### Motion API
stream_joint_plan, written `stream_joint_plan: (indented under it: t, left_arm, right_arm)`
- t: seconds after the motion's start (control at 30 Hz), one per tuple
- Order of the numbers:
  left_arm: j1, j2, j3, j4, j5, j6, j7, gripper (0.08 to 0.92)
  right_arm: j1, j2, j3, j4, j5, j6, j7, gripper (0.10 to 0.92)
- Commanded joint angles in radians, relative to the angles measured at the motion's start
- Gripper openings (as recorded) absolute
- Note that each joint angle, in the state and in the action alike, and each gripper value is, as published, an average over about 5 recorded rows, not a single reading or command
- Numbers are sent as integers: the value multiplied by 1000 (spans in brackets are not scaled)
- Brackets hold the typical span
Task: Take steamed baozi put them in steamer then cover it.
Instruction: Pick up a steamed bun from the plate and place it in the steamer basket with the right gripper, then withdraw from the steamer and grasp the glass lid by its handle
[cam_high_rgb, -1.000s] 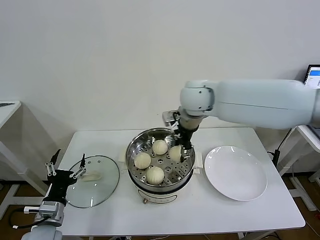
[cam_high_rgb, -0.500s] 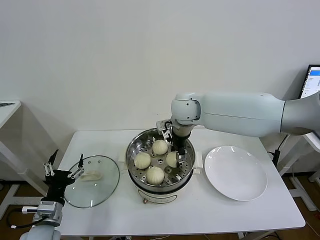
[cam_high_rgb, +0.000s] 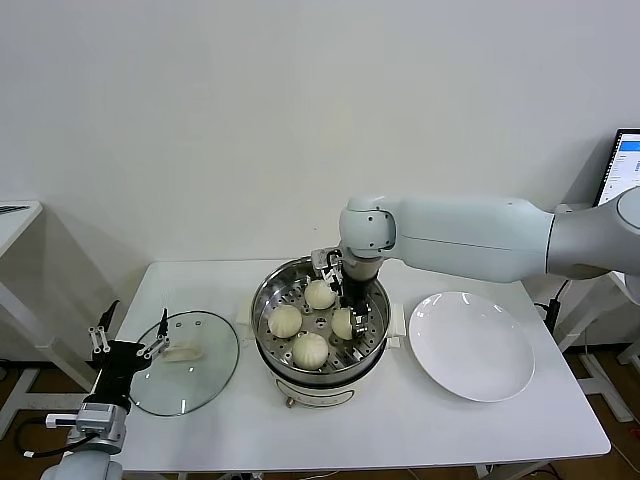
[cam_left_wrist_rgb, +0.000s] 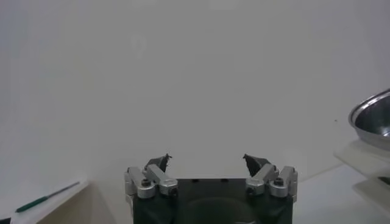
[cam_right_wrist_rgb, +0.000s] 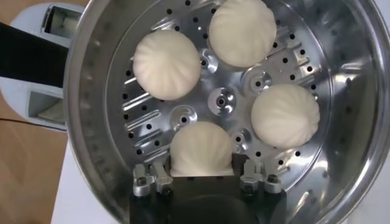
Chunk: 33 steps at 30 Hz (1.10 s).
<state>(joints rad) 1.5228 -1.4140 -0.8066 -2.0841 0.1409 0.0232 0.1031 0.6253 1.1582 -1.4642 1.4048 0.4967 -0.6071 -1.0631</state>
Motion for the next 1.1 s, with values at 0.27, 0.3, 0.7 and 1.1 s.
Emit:
stream_joint_plan:
  t: [0.27, 0.3, 0.7, 1.1]
  left_arm:
    - [17, -2, 11, -21, 13, 2, -6, 823]
    - [19, -3, 13, -25, 17, 2, -7, 823]
    - [30, -19, 28, -56, 30, -2, -27, 823]
    - [8, -12, 49, -65, 66, 27, -42, 823]
  right_arm:
    - [117, -160, 66, 61, 58, 39, -58, 822]
    - [140, -188, 69, 69, 75, 44, -66, 822]
    - [-125, -625, 549, 191, 89, 122, 49, 823]
    - [-1244, -806, 1592, 335, 369, 479, 767, 823]
